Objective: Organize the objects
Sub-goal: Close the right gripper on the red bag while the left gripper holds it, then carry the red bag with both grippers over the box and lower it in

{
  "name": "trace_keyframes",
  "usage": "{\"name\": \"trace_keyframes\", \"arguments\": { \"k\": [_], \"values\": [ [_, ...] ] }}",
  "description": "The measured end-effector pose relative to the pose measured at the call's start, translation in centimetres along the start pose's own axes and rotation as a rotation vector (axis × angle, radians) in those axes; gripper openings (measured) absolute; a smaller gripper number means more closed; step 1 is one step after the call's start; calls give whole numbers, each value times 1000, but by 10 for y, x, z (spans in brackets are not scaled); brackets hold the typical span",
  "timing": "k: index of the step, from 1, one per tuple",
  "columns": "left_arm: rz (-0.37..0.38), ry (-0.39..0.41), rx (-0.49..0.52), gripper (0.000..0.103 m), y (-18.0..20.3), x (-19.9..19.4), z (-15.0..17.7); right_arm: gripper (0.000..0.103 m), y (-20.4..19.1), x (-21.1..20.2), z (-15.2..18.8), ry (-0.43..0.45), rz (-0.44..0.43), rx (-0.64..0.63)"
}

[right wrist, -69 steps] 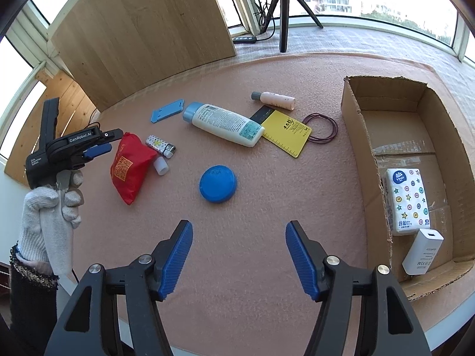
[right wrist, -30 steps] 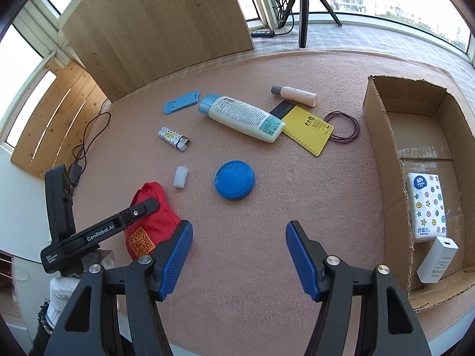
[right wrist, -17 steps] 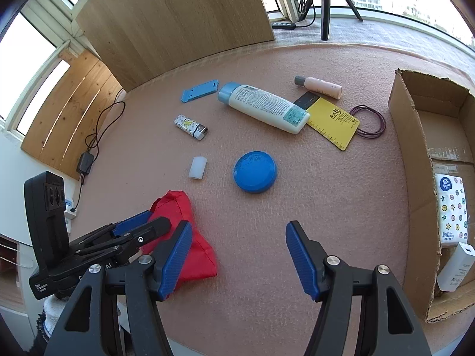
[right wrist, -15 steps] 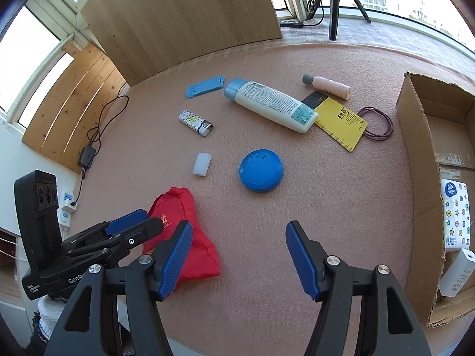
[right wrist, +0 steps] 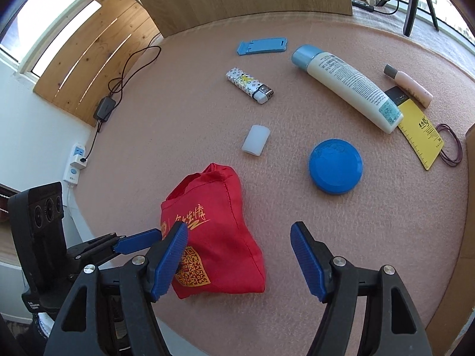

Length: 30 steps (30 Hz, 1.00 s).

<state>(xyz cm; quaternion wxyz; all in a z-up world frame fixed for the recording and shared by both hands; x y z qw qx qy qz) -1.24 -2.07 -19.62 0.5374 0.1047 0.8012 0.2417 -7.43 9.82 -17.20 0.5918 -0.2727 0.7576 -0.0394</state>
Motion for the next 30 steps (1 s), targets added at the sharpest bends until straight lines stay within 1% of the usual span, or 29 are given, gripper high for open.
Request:
{"name": "trace_keyframes", "arguments": {
  "k": [4,8,17,20,22,24,30],
  "values": [
    [20,-14,-1,64,1,5,2,68,-6,13,1,-37,-4,-20],
    [49,-30,-25,65,-3,9,4,68,-12,24,3,-65,-7,-36],
    [55,-38,-9,65,-1,11,2,68,-18,29,1,-68,-10,-38],
    [67,-44,-3,64,4,13,0,65,-22,30,4,-79,-25,-38],
    [61,-46,9,63,9,16,-1,65,-21,28,4,-71,-7,-41],
    [58,-48,22,63,13,19,-3,62,-18,26,5,-65,-10,-28],
    [73,-49,53,62,33,22,-9,59,-2,8,5,-20,1,13]
  ]
}}
Point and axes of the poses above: each gripper's, at about its wrist camera, not at the fingertips, and x roughly the way its jaws point, y to its right, z to its underside, the point moved 8 cm from there along x, roughly the way its jaws point, and after that the axes turned 2 degrees about y, right-handed, at the moved point
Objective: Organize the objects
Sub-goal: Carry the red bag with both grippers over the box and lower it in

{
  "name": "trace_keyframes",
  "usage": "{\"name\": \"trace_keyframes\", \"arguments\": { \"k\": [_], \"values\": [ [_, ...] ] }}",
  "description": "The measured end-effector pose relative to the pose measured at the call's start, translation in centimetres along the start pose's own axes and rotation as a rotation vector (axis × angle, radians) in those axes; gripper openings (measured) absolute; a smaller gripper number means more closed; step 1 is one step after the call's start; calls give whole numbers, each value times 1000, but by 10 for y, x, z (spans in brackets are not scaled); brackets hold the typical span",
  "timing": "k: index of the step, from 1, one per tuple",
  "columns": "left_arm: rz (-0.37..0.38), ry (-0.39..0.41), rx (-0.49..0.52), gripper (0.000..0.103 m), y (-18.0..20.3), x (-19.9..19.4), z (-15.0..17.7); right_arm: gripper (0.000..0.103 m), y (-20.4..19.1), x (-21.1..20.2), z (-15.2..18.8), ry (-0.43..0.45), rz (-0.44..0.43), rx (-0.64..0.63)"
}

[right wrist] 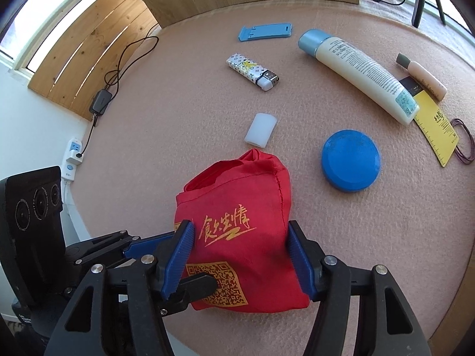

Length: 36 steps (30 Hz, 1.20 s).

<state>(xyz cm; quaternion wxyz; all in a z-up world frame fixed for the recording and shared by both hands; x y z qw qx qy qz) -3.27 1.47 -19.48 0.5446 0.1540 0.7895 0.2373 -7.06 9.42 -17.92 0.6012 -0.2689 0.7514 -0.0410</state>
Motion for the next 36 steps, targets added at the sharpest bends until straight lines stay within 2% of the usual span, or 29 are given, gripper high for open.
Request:
{"name": "trace_keyframes", "arguments": {
  "k": [9,20,28,36],
  "values": [
    [51,13,138,62,74,10,-29,59,51,-65,-9,136,45,86],
    [126,22,315,62,196,44,-58,59,132,-144,-12,293,114,215],
    [175,-9,401,62,268,89,-63,59,197,-181,0,350,162,311],
    [194,-48,441,62,313,129,-56,59,248,-194,12,362,190,377]
  ]
}}
Point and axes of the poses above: each gripper's, at about its wrist camera, not at the fingertips, and x roughly the way its jaws point, y to its right, z to its underside, the point moved 8 cm from there along x, roughly the way its jaws point, and after that the axes turned 2 degrees about y, right-handed, at the moved point
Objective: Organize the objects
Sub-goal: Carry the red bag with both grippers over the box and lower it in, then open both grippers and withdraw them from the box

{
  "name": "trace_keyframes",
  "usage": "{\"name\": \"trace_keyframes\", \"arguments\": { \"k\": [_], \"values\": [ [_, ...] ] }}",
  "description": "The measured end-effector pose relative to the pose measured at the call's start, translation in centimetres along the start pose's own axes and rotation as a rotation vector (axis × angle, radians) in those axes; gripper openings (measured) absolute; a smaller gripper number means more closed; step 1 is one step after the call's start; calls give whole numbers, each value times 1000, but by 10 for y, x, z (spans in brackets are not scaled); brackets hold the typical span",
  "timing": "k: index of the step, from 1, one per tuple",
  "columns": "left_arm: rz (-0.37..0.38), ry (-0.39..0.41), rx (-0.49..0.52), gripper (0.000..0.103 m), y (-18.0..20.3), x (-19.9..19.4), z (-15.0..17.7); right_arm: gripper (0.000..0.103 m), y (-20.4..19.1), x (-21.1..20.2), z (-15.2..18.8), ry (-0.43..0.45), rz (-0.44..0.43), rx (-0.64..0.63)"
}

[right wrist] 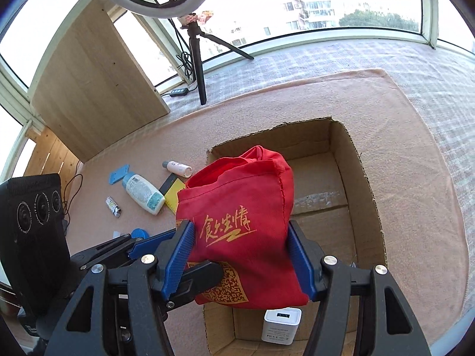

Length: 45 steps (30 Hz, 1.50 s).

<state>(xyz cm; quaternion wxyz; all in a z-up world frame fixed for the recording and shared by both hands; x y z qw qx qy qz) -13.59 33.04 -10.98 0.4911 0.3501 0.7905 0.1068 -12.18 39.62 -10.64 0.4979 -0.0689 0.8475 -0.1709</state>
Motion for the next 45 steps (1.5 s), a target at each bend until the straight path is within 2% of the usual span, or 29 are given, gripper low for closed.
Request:
{"name": "trace_keyframes", "arguments": {
  "k": [10,13,20,27,32,45],
  "values": [
    [-8,-41,14,62,3,30,2,59,23,9,3,-20,11,29],
    [-22,-58,14,62,-1,32,4,61,26,11,4,-29,40,30],
    [-37,-39,18,62,-12,10,6,61,23,4,5,-13,56,35],
    [-27,0,-11,62,-34,-27,5,61,-6,-5,5,22,38,15],
    [-50,35,-60,62,-68,-61,5,61,-39,-7,10,32,13,-18],
    [-224,109,-176,62,-203,-148,2,60,-121,19,38,-5,-44,-60]
  ]
}}
Point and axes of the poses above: each gripper's, at about its wrist camera, not at the fingertips, and x roughly the way its jaws point, y to its right, z to its underside, the point moved 8 cm from there along x, roughly the way its jaws point, and after that the axes turned 2 degrees about y, right-handed, at the moved point
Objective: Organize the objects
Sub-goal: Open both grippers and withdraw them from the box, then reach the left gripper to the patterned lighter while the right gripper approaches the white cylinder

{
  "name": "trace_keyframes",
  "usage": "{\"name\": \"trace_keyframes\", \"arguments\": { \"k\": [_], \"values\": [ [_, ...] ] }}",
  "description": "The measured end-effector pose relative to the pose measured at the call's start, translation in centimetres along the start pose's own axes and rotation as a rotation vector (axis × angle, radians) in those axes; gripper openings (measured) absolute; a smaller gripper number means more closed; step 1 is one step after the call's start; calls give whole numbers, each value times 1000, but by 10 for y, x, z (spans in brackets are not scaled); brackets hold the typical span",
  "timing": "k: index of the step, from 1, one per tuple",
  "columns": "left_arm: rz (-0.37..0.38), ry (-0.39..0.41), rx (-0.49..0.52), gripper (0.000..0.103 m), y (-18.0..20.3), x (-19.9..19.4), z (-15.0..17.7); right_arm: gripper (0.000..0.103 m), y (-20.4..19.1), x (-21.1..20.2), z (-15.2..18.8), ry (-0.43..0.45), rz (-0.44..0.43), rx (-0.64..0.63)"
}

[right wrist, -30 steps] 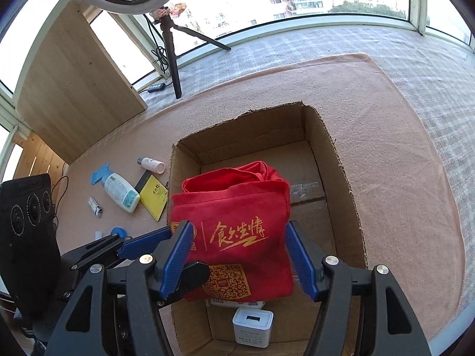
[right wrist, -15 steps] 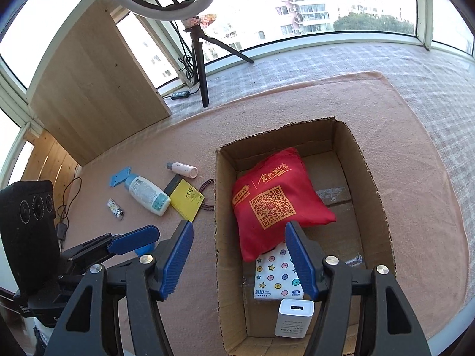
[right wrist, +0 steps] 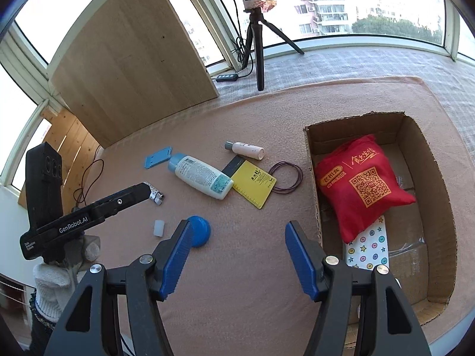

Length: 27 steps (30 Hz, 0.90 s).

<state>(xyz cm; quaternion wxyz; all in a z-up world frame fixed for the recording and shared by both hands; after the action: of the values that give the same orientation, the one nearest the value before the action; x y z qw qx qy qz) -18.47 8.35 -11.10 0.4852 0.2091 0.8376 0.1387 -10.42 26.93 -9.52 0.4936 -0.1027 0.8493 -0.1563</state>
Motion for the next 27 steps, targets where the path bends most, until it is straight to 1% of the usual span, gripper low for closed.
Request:
{"name": "trace_keyframes", "arguments": {
  "k": [3,7,12,14,17,20,25,27],
  "values": [
    [-38,-4,-10,62,-29,-3,-7,60,-14,10,11,-21,-9,0],
    [-84,-27,-18,62,-64,2,-17,60,-31,19,23,-37,-16,2],
    [-146,-73,0,49,-94,16,-24,60,-47,28,33,-48,-15,7],
    [-162,-91,10,48,-103,23,-25,60,-52,32,37,-56,-15,12],
    [-163,-123,16,43,-112,37,-24,60,-57,39,45,-68,-14,27],
    [-169,-149,10,41,-125,49,-23,60,-60,43,52,-79,-9,32],
    [-181,-171,4,41,-142,64,-28,60,-62,47,59,-91,2,46],
    [-172,-179,-4,41,-147,67,-30,60,-62,47,61,-94,7,51]
  ]
}}
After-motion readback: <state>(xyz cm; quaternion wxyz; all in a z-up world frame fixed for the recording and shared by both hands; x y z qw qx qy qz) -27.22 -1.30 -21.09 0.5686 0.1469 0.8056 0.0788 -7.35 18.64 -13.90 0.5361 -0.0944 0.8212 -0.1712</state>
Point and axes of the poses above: each gripper's, at about its wrist camera, not at the fingertips, and x roughly the way its jaws point, y to its right, z to its underside, the point moved 8 cm from there along x, roughly the way its jaws point, and after that the axes turned 2 degrees about y, right-handed, at the moved point
